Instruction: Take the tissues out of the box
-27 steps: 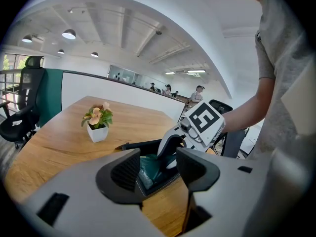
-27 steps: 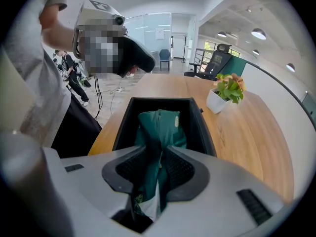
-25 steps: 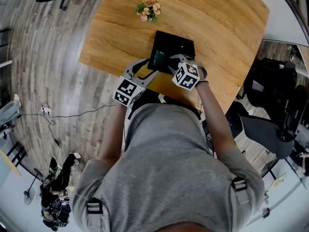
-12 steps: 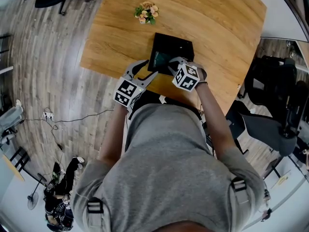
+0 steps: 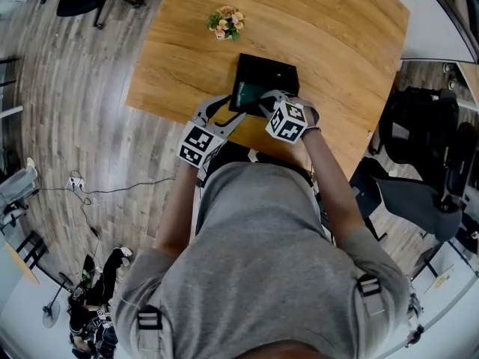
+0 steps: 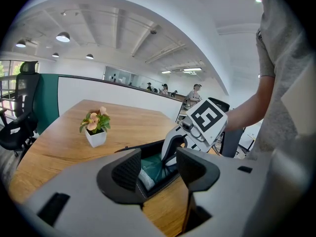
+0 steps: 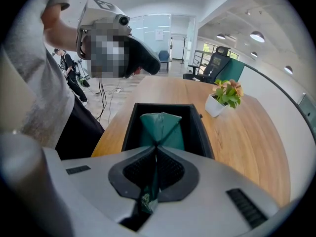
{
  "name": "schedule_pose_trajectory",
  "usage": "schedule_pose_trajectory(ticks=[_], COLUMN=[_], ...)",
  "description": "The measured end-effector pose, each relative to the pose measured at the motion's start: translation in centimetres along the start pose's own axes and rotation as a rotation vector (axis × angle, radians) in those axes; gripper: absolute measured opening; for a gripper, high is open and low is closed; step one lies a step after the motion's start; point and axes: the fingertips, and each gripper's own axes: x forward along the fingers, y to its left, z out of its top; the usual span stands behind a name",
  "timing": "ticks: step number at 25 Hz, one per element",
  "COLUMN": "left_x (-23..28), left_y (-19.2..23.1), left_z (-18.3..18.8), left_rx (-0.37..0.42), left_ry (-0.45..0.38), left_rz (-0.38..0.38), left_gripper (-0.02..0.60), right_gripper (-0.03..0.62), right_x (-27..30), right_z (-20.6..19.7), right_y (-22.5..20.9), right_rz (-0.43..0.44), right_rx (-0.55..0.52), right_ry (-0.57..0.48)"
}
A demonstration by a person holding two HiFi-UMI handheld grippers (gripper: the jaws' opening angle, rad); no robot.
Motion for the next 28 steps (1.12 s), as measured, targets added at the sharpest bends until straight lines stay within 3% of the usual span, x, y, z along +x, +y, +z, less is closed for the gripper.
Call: schedule_pose_trajectory(ticks=[28], left_x=[-3.2], left_y=[-5.8], left_z=[2.3], left_rx=[0.046], left_ry=[-0.089], left_rz=[0.085], left_gripper=[0.238], right_gripper=[0.011], right_x=[-5.3], right_z=[2.3], right_y=[0.5], right_rz=[-0.087], right_rx=[-0.102], right_ry=[-0.072])
